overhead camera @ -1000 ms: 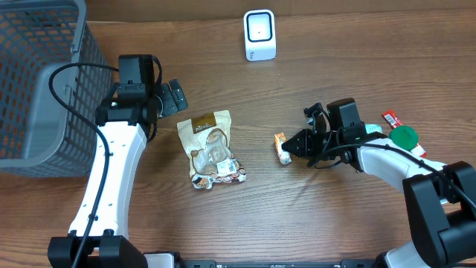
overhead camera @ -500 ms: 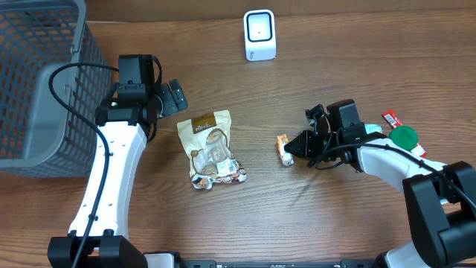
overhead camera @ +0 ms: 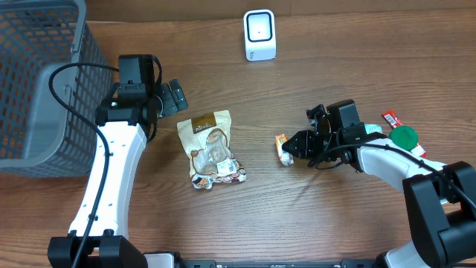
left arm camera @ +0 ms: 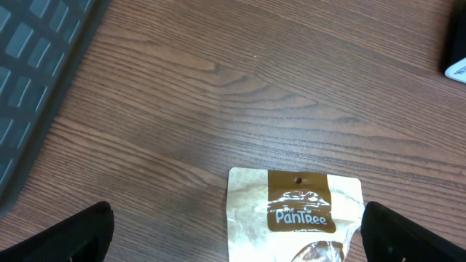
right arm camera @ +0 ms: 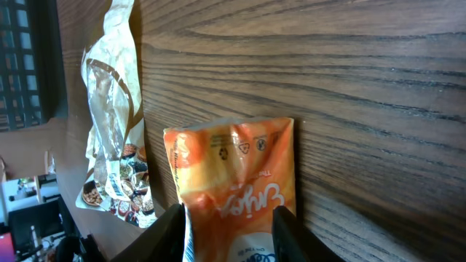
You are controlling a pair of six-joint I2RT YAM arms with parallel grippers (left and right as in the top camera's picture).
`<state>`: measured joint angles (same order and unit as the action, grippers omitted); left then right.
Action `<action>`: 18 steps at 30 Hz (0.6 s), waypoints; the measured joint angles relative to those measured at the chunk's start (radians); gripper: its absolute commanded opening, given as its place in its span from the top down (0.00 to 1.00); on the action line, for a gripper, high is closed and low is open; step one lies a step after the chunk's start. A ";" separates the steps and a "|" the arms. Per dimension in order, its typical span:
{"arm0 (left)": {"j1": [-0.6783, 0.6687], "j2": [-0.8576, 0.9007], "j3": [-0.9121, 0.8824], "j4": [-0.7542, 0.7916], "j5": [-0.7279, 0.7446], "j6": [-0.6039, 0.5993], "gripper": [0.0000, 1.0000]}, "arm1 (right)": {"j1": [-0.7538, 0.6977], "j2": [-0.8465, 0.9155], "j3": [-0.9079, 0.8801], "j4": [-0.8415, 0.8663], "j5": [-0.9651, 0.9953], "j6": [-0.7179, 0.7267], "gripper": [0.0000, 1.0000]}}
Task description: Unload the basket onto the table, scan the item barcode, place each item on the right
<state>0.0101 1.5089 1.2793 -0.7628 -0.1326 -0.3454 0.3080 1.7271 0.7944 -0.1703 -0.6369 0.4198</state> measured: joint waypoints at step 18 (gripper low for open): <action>0.000 0.000 0.000 0.000 0.000 0.000 0.00 | -0.003 0.000 0.000 0.010 0.009 -0.001 0.52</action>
<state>0.0101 1.5085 1.2793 -0.7624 -0.1326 -0.3454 0.3050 1.7271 0.7944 -0.1604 -0.6281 0.4191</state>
